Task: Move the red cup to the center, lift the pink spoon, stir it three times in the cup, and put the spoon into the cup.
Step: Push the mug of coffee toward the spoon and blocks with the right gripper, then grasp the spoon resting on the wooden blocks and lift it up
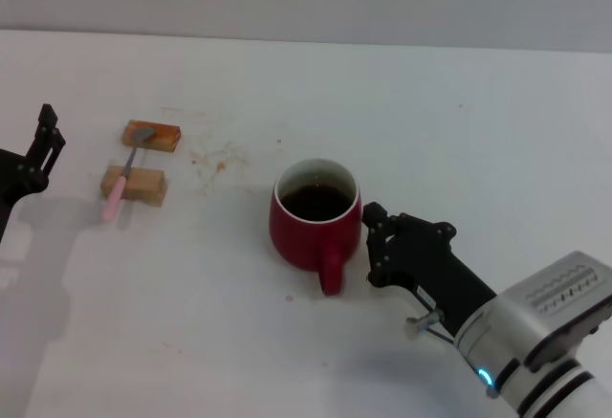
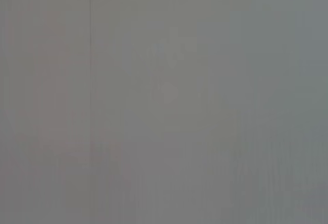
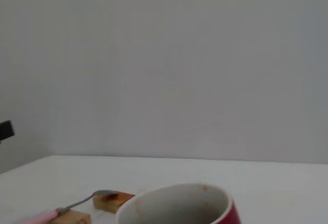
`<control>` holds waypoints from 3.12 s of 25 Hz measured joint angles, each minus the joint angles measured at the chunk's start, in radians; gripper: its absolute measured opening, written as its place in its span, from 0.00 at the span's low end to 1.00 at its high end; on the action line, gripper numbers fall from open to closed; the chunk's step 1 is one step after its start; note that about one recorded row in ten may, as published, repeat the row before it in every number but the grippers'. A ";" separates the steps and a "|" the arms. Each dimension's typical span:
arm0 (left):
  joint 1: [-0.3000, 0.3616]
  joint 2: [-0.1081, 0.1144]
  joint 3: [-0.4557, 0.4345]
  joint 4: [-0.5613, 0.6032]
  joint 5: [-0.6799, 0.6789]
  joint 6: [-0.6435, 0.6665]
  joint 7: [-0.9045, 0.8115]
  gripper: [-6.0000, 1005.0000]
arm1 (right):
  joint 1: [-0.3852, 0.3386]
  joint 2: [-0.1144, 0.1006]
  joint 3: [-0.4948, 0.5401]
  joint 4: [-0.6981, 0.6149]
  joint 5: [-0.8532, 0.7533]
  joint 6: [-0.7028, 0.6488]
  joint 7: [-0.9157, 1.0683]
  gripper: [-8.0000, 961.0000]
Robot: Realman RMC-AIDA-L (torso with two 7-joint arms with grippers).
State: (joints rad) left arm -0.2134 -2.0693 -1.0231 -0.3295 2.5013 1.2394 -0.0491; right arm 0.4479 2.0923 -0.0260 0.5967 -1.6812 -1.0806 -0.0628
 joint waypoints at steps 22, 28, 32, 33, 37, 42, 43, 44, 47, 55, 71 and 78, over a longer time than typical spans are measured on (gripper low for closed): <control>-0.017 -0.003 0.084 0.004 0.002 -0.006 0.012 0.79 | -0.279 -0.010 0.166 -0.147 0.010 -0.517 -0.119 0.01; -0.005 -0.002 0.151 -0.005 0.003 0.000 0.023 0.78 | -0.290 -0.007 0.183 -0.214 0.039 -0.505 -0.095 0.01; 0.016 -0.003 0.215 0.002 0.003 -0.007 0.036 0.77 | -0.291 -0.007 0.179 -0.222 0.061 -0.498 -0.089 0.01; 0.023 -0.003 0.230 0.005 0.002 -0.013 0.036 0.77 | -0.290 -0.007 0.180 -0.222 0.061 -0.497 -0.089 0.01; 0.046 -0.004 0.267 -0.005 -0.002 -0.054 0.028 0.77 | -0.284 -0.005 0.174 -0.217 0.059 -0.489 -0.088 0.01; 0.051 -0.005 0.271 -0.009 -0.004 -0.132 0.027 0.76 | -0.278 -0.006 0.156 -0.216 0.055 -0.489 -0.088 0.01; 0.051 -0.005 0.271 -0.009 -0.004 -0.132 0.027 0.76 | -0.278 -0.007 0.155 -0.215 0.054 -0.490 -0.087 0.01; 0.046 -0.005 0.268 -0.008 -0.005 -0.144 0.027 0.76 | -0.278 -0.007 0.153 -0.215 0.054 -0.491 -0.087 0.01; 0.033 -0.005 0.256 -0.004 -0.013 -0.157 0.027 0.75 | -0.276 -0.008 0.146 -0.214 0.052 -0.497 -0.086 0.01; 0.009 -0.003 0.250 0.001 -0.033 -0.177 0.026 0.74 | -0.267 -0.005 0.144 -0.209 0.051 -0.490 -0.086 0.01; -0.011 -0.001 0.250 0.006 -0.035 -0.213 0.028 0.62 | -0.251 -0.005 0.132 -0.209 0.051 -0.489 -0.086 0.01; -0.013 -0.003 0.241 -0.003 -0.056 -0.235 0.027 0.59 | -0.246 -0.006 0.132 -0.209 0.051 -0.476 -0.086 0.01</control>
State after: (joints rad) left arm -0.2263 -2.0721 -0.7820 -0.3325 2.4454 1.0047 -0.0221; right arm 0.2024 2.0863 0.1058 0.3881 -1.6307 -1.5571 -0.1487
